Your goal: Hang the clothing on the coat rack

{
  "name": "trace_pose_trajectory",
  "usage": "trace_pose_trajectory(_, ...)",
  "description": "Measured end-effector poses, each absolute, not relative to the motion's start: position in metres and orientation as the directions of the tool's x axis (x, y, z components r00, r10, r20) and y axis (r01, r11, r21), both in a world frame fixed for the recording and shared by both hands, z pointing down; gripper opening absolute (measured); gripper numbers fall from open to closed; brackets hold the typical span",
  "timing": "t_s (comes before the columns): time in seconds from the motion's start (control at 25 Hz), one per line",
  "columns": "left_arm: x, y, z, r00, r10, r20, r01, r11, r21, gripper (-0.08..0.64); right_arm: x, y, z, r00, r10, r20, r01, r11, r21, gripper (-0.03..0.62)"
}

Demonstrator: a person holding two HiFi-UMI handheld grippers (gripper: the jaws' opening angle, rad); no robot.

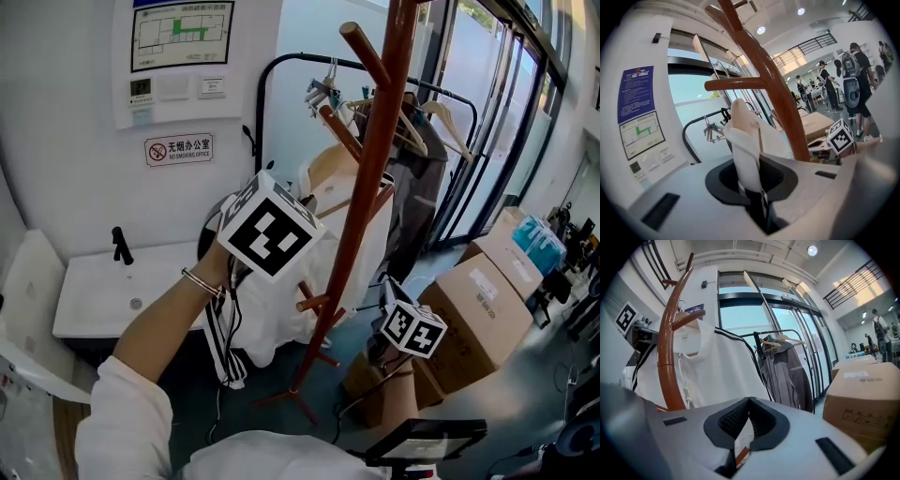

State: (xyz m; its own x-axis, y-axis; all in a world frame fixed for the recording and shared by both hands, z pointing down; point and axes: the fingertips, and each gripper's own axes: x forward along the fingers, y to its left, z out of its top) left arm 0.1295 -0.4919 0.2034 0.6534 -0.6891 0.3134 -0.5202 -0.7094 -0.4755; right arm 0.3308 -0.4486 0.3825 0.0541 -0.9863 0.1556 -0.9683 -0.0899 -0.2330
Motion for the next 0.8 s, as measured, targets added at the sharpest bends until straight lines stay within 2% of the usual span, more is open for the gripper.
trace_pose_trajectory(0.8,0.136,-0.475,0.230,0.664,-0.654,0.363,-0.472,-0.743,-0.475,0.055,0.327,-0.437,0.395,0.052,-0.982,0.181,-0.964,-0.096,-0.248,0.023)
